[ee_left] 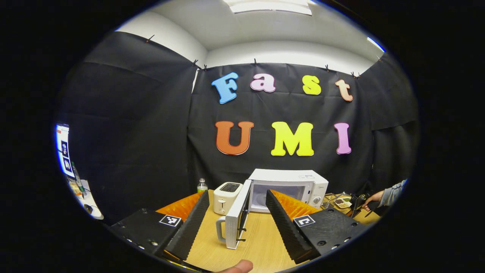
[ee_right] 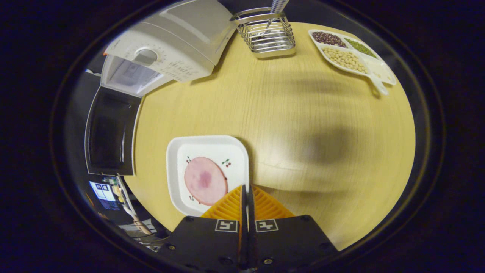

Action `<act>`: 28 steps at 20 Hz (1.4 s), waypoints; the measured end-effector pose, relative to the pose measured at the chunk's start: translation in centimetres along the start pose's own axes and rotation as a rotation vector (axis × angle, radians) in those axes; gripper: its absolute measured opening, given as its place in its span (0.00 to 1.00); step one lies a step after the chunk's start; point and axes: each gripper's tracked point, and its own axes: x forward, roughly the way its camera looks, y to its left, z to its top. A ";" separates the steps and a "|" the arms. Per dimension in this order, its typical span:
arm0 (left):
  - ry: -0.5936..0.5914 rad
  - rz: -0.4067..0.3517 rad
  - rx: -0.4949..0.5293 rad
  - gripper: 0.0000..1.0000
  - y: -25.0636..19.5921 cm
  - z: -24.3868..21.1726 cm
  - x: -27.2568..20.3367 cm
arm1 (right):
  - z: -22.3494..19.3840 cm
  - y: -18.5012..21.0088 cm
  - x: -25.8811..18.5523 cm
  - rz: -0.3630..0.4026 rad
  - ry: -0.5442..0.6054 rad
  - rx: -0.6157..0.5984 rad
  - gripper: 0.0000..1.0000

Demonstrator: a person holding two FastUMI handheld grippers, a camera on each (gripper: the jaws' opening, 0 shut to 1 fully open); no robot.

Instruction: Open the microwave oven with the left hand, put the food in, and close the microwave oven.

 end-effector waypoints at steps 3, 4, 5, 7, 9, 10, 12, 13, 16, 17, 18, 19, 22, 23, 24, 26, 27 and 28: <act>-0.010 -0.017 -0.003 0.92 -0.4 0.1 -0.3 | -0.3 0.3 -0.1 0.066 -0.007 0.072 0.04; -0.007 -0.016 -0.004 0.92 -0.3 0.0 -0.6 | -0.6 0.6 -0.1 0.088 -0.016 0.096 0.04; -0.012 -0.016 -0.005 0.92 -0.2 0.1 -0.8 | -0.9 0.9 -0.1 0.117 -0.027 0.113 0.04; -0.028 -0.029 -0.003 0.92 -0.1 0.5 -1.5 | -1.5 1.8 -1.1 0.170 -0.069 0.155 0.04; -0.024 -0.047 -0.005 0.92 0.1 0.2 -1.9 | -1.7 3.0 -2.0 0.215 -0.118 0.191 0.04; -0.020 -0.063 -0.013 0.92 0.0 -0.1 -2.1 | -1.9 4.0 -2.3 0.240 -0.134 0.207 0.04; -0.010 -0.097 -0.030 0.92 -0.1 -0.3 -2.2 | -2.2 6.1 -2.8 0.287 -0.162 0.255 0.04; -0.006 -0.103 -0.033 0.92 0.2 -0.7 -2.2 | -2.2 7.0 -2.8 0.300 -0.179 0.283 0.04; -0.007 -0.106 -0.011 0.92 1.5 -1.2 -2.0 | -1.5 8.0 -1.7 0.231 -0.274 0.377 0.04; -0.007 -0.111 -0.008 0.92 1.6 -1.7 -2.0 | -1.4 8.6 -1.1 0.218 -0.285 0.400 0.04; -0.004 -0.115 -0.005 0.92 2.2 -2.0 -1.9 | -1.3 9.9 -0.5 0.238 -0.290 0.435 0.04; 0.000 -0.119 -0.002 0.82 2.6 -2.4 -1.9 | -1.1 11.4 -0.1 0.272 -0.289 0.468 0.04; 0.030 -0.114 -0.006 0.92 4.3 -4.0 -1.6 | -0.1 15.0 1.7 0.291 -0.305 0.466 0.04; 0.039 -0.113 -0.015 0.92 4.8 -4.2 -1.8 | 0.2 16.1 2.2 0.287 -0.316 0.462 0.04; 0.047 -0.111 -0.029 0.92 5.4 -4.4 -1.9 | 0.5 17.5 2.7 0.294 -0.324 0.465 0.04; 0.052 -0.100 -0.048 0.92 6.6 -4.6 -2.0 | 1.3 20.0 3.6 0.321 -0.335 0.484 0.04; 0.049 -0.092 -0.050 0.92 7.2 -4.5 -2.0 | 2.0 21.3 4.0 0.335 -0.345 0.496 0.04; 0.046 -0.088 -0.049 0.92 7.5 -4.4 -2.1 | 2.7 22.7 4.3 0.342 -0.358 0.507 0.04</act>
